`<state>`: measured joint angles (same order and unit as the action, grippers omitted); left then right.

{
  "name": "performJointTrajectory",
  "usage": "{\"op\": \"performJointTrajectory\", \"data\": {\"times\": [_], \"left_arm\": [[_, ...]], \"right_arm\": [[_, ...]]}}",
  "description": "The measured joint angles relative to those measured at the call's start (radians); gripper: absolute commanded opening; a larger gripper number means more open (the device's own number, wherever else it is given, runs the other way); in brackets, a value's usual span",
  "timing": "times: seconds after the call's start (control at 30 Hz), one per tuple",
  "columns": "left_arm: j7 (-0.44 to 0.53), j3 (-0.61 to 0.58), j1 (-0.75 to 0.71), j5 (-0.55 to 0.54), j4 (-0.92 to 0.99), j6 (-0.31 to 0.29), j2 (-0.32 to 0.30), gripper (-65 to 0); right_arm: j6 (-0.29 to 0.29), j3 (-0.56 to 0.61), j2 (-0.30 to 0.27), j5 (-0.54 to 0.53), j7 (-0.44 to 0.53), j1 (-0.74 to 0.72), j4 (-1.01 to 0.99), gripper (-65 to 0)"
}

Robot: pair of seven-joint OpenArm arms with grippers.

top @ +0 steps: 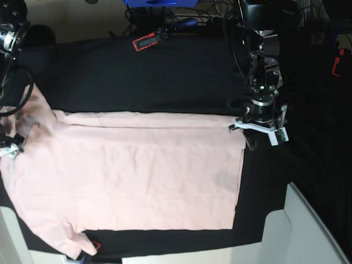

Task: Fold the T-shirt properly
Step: 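Lower the shirt and open both grippers, lifting them away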

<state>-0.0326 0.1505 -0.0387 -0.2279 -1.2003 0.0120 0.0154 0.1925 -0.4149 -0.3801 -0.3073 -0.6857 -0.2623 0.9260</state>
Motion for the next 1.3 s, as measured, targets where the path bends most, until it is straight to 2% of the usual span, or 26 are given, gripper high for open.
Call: {"op": "performJointTrajectory", "data": {"times": [0.1, 0.17, 0.27, 0.37, 0.57, 0.73, 1.07, 1.3], "left_arm": [[-0.003, 0.021, 0.017, -0.001, -0.016, 0.008, -0.004, -30.6], [0.002, 0.019, 0.006, -0.001, -0.067, 0.003, -0.001, -30.6], [0.006, 0.01, -0.051, 0.005, -0.144, -0.008, -0.002, -30.7], [0.008, 0.006, -0.15, 0.015, -0.202, -0.009, -0.002, -30.7], [-0.002, 0.008, -0.267, 0.015, -0.204, -0.009, -0.021, -30.9], [0.003, 0.015, -0.317, 0.015, -0.209, 0.0, -0.043, -30.9], [0.004, 0.015, -0.348, 0.014, -0.212, -0.009, -0.039, -30.9], [0.006, 0.015, -0.346, 0.014, -0.212, -0.011, -0.047, -30.9]], "right_arm": [[0.0, -0.003, -0.002, 0.0, -0.005, 0.029, 0.074, -24.1], [-0.001, -0.016, 0.001, -0.002, -0.086, 0.068, 0.14, -25.2], [-0.005, -0.13, 0.041, 0.003, -0.181, 0.121, 0.223, -26.4], [-0.003, -0.23, 0.084, 0.001, -0.216, 0.193, 0.303, -26.1], [-0.001, -0.246, 0.155, -0.003, -0.255, 0.308, 0.395, -25.7], [-0.002, -0.24, 0.22, -0.002, -0.255, 0.345, 0.401, -25.8], [-0.003, -0.24, 0.262, 0.005, -0.241, 0.366, 0.369, -26.3], [0.0, -0.241, 0.248, -0.002, -0.212, 0.348, 0.316, -26.6]]}}
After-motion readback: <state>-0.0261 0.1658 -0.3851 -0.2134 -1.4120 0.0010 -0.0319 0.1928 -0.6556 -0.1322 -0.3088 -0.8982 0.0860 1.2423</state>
